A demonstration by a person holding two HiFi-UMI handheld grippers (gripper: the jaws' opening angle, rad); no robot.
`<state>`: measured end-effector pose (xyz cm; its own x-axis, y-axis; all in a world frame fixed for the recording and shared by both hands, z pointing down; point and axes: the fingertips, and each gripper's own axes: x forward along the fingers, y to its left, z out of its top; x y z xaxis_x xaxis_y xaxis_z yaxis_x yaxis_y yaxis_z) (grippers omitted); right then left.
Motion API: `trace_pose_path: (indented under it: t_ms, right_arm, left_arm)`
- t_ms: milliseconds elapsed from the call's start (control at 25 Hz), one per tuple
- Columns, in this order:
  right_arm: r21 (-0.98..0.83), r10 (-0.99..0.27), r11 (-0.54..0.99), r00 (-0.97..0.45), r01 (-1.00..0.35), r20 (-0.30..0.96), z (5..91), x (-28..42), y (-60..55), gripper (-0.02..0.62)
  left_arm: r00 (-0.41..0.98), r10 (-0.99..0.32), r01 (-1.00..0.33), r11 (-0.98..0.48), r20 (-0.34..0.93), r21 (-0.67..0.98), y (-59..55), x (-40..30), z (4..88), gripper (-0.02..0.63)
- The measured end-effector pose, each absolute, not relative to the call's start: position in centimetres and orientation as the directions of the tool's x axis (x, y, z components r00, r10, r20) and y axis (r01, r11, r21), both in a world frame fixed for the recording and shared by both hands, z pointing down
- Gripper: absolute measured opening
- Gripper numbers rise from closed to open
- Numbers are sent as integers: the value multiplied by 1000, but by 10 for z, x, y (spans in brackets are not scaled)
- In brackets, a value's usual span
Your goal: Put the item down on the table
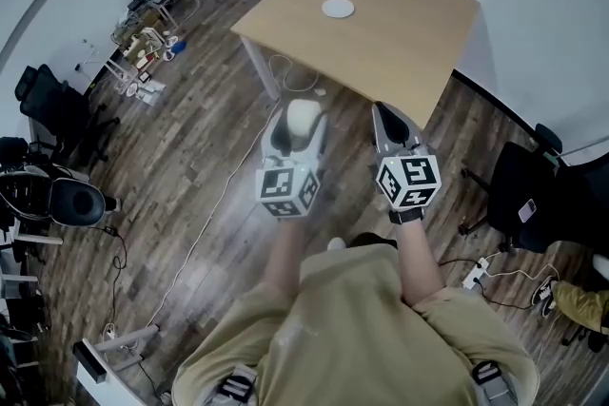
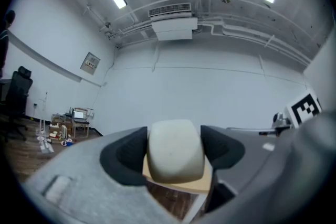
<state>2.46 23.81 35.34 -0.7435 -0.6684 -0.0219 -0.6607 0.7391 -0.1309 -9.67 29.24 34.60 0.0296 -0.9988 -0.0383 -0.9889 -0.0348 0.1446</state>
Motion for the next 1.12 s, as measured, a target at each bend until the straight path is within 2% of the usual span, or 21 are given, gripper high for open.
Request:
trace_pose_path:
  t_ms: [200,400,640,920,1120]
  right_arm:
    - [-144,-689,713,-724,-687,43,382,3,202,6]
    - [-157,-680,717,-731,-679,54,389,-22,147,6]
    - [-151,-660,739,-750,-656,30,381,-63,54,6]
    - [-139,-656,750,-755,-647,-23,341,-78,-87,6]
    - [-147,-658,747,-753,-649,-19,343,-78,-164,6]
  left_arm:
    - [43,-999,-986,-42,-1,164,267,-117,374,318]
    - [31,-999,-982,-27,20,185,219,-139,386,318]
    - [-3,-1000,-986,2,-6,165,132,-176,373,317]
    - [-30,-999,-989,24,-38,146,1,-189,339,318]
    - [-30,-999,-988,23,-39,153,-78,-185,335,316]
